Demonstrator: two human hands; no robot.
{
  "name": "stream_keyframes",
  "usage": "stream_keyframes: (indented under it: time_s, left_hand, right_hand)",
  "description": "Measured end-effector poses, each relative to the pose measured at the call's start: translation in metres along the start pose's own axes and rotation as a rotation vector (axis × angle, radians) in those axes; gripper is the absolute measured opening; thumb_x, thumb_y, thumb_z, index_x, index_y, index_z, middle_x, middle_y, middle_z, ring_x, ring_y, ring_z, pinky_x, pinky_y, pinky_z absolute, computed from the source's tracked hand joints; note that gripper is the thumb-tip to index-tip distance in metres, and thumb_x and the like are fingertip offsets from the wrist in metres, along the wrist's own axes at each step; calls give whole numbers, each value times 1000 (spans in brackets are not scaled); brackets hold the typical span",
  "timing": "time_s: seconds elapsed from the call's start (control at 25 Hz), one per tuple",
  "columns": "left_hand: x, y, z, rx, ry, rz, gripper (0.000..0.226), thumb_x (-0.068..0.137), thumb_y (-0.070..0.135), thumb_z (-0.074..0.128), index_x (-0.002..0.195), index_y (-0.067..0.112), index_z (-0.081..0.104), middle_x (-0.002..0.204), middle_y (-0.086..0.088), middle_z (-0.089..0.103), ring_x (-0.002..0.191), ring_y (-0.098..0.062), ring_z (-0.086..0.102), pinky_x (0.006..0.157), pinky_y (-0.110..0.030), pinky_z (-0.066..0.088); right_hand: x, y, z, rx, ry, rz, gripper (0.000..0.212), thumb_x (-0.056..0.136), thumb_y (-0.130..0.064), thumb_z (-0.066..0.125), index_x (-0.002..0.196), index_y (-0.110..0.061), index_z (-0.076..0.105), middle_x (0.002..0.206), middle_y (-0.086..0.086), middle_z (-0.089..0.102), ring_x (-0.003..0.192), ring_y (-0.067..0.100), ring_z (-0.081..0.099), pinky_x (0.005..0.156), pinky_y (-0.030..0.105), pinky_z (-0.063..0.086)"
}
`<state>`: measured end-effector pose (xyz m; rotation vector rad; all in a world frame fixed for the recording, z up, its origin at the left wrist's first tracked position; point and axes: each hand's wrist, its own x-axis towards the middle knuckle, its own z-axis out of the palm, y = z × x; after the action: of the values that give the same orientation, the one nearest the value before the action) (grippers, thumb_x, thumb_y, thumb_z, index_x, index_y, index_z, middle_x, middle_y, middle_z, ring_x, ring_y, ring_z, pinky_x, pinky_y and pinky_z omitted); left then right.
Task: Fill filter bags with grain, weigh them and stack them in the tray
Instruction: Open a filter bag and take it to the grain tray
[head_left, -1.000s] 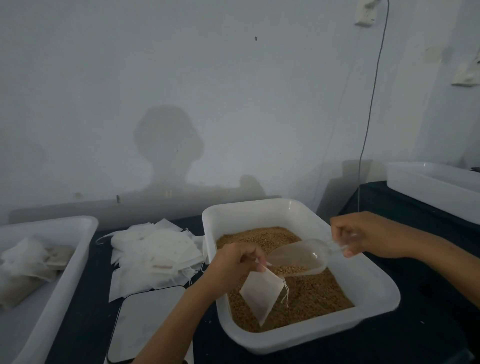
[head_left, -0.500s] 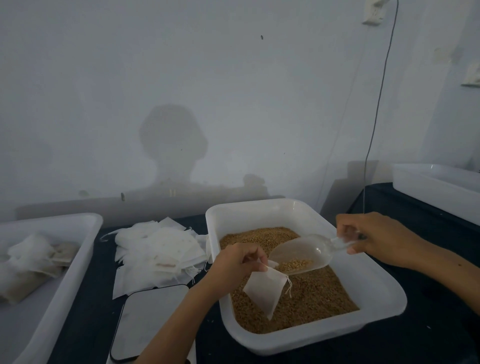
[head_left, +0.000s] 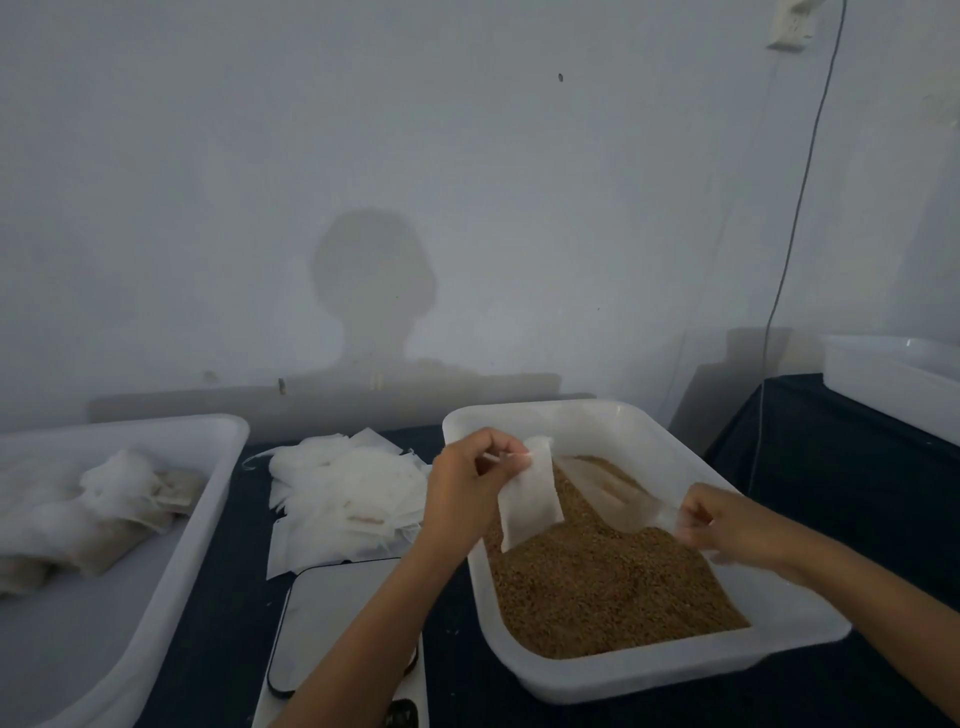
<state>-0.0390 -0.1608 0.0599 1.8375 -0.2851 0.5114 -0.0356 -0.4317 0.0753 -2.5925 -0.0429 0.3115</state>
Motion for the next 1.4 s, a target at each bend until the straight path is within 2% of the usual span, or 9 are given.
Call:
stream_keyframes:
  time_s: [0.12, 0.2, 0.32, 0.44, 0.64, 0.8, 0.92, 1.12, 1.4]
  left_hand:
    - [-1, 8, -19, -51, 71, 22, 17, 84, 13, 69, 72, 25, 66, 73, 13, 66, 66, -6, 58, 63, -16, 46]
    - [-7, 12, -36, -96, 92, 13, 18, 84, 11, 69, 72, 24, 66, 70, 15, 66, 65, -4, 59, 61, -13, 45]
    - [-23, 8, -66, -102, 57, -15, 16, 86, 9, 66, 74, 20, 63, 78, 5, 65, 70, -7, 58, 64, -16, 46]
    - [-46, -6, -91, -84, 35, -57, 17, 88, 7, 62, 76, 18, 60, 79, 7, 62, 66, -4, 55, 61, -18, 46]
    - [-71, -44, -118, -41, 87, -154, 14, 89, 5, 61, 79, 13, 58, 75, 11, 59, 56, 1, 51, 51, -10, 38]
    - [-76, -71, -120, -32, 128, -260, 13, 91, 8, 60, 80, 14, 56, 78, 10, 58, 62, -4, 50, 52, -12, 40]
    - [-73, -79, -118, -50, 148, -252, 11, 92, 9, 58, 85, 17, 57, 84, 9, 59, 76, -8, 54, 62, -14, 43]
    - [-77, -89, -121, -175, 72, -298, 24, 93, 23, 56, 114, 25, 43, 99, -2, 65, 84, -4, 64, 69, -11, 48]
    - [-74, -105, -133, 132, 45, -353, 35, 91, 29, 60, 119, 22, 39, 107, 0, 63, 95, -13, 62, 81, -28, 54]
  right_hand:
    - [18, -14, 34, -347, -18, 47, 14, 99, -20, 44, 110, -13, 39, 109, 7, 42, 91, 18, 44, 72, 24, 36]
    - [25, -16, 54, -431, -14, 94, 40, 100, -25, 45, 133, -6, 34, 126, 10, 44, 103, 18, 48, 80, 23, 37]
    - [25, -17, 72, -496, 26, 152, 50, 98, -31, 46, 139, -6, 32, 146, 15, 35, 129, 26, 40, 103, 33, 35]
    - [16, -30, 72, -611, 60, 188, 49, 97, -38, 43, 138, -15, 29, 147, 13, 28, 131, 30, 31, 105, 43, 30]
    - [-18, -99, 83, -109, 568, -373, 14, 93, -22, 54, 104, -24, 46, 110, -3, 46, 98, 13, 41, 82, 29, 39]
    - [-60, -163, 114, 239, 585, -633, 16, 91, -10, 54, 100, -22, 55, 97, -14, 54, 91, -5, 52, 71, 7, 41]
    - [-71, -184, 147, 407, 442, -650, 17, 92, -5, 52, 100, -20, 55, 95, -13, 58, 91, -9, 53, 75, 4, 41]
    - [-50, -193, 194, 549, 324, -550, 34, 91, 4, 50, 111, -23, 51, 115, -9, 56, 113, 0, 51, 101, 19, 40]
    - [-12, -185, 217, 619, 450, -453, 35, 89, 4, 52, 114, -21, 51, 110, -16, 53, 108, -3, 47, 87, 0, 33]
